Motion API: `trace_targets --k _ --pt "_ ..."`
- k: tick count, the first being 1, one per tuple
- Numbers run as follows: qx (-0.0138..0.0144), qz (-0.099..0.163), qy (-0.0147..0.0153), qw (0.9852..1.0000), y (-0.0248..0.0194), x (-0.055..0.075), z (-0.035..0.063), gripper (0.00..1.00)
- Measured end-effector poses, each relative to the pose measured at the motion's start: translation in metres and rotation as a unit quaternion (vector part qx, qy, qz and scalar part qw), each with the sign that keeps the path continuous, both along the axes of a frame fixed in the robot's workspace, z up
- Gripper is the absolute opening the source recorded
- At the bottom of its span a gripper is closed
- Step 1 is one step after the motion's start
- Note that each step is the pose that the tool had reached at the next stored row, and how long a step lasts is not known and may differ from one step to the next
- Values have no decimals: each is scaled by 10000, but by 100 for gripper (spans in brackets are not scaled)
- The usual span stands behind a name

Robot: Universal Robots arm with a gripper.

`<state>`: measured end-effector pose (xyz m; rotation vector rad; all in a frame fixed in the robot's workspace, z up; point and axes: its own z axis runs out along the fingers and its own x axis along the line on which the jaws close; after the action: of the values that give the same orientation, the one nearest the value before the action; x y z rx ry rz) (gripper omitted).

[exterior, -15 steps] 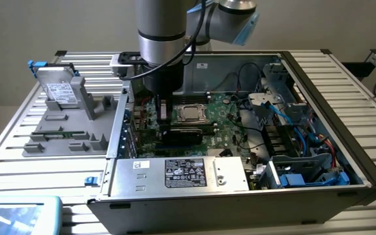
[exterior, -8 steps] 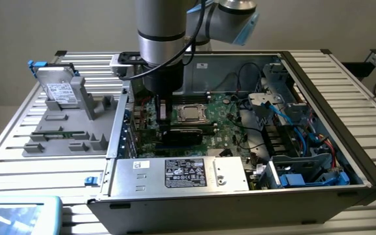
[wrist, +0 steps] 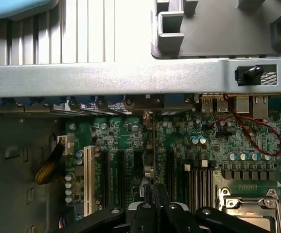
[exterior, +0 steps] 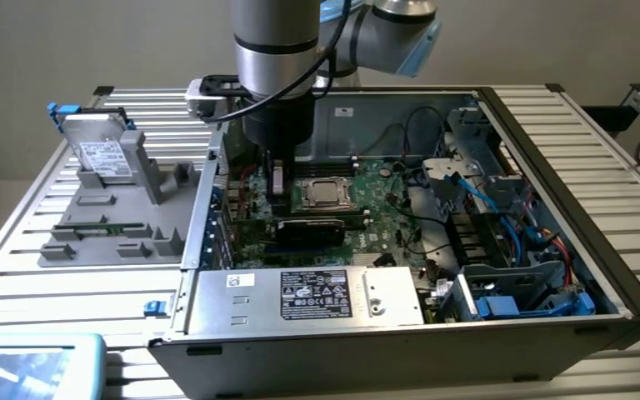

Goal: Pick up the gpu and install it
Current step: 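Press down on the gpu until it lock into place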

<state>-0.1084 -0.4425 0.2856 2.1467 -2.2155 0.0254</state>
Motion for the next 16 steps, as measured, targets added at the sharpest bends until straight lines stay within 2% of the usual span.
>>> trace_targets --k 2,8,14,16 --pt "0 -1 1 10000 -4 24 33 12" --pt "15 -1 1 10000 -25 173 21 12" --pt "62 -14 1 10000 -57 253 -63 12" --pt "89 -23 2 10000 -66 253 -91 12"
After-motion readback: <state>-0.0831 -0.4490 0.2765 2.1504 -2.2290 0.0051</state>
